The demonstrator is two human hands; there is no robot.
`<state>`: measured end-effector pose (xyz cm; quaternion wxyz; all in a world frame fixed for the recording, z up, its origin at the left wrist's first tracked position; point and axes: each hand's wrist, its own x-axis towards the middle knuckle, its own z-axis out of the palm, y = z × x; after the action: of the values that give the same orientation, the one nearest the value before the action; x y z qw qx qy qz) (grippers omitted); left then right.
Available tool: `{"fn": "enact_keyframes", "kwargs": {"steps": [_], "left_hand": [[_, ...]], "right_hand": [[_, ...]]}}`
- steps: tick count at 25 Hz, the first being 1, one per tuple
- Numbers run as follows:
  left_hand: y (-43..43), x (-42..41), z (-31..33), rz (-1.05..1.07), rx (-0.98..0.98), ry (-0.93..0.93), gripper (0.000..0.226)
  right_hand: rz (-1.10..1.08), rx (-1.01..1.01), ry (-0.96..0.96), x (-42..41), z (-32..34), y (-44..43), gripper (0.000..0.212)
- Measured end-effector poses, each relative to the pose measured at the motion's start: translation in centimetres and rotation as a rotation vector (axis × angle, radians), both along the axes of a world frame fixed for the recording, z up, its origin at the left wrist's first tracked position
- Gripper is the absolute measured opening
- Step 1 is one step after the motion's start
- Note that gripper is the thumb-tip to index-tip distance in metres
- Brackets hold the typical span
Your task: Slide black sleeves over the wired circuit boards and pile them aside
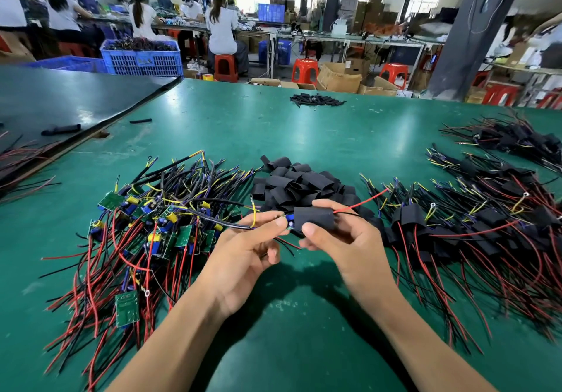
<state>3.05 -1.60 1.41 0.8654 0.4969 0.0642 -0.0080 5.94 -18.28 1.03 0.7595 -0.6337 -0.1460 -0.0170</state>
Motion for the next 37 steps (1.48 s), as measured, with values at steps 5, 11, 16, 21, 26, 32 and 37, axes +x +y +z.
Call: {"fn": "enact_keyframes", "kwargs": {"steps": [5,11,16,21,26,32,37], "left_hand": [[0.1,-0.1,0.0,0.013,0.042,-0.011,0.02],[-0.4,-0.3,0.1,0.035,0.08,-0.076,0.03],[-0.4,-0.3,-0.1,0.133,0.202,-0.145,0.027],[-0.7,-0.3,-0.3,0.228,0.3,-0.19,0.021],[-0.5,-0.4,-0.2,0.195,0.405,-0.201,0.023],[-0.4,-0.5,0.0,0.185,0.424,-0.171,0.022],[-0.7,-0.5,0.0,0.193,0.246,-0.192,0.021]], "right_hand": [[-0.024,-0.168,-0.059,0.1,-0.3,-0.3,0.028],[0.017,-0.163,-0.018,0.5,-0.5,-0.6,0.026],[-0.012,-0.204,0.041,0.9,-0.6,-0.6,0.024],[-0.012,0.081,0.388,1.0,-0.6,0.5,0.024],[0.108,0.325,0.523,1.0,0.2,-0.1,0.023],[0.083,0.34,0.531,1.0,-0.1,0.2,0.022],[0.089,0.367,0.507,0.9,0.0,0.2,0.025]]}}
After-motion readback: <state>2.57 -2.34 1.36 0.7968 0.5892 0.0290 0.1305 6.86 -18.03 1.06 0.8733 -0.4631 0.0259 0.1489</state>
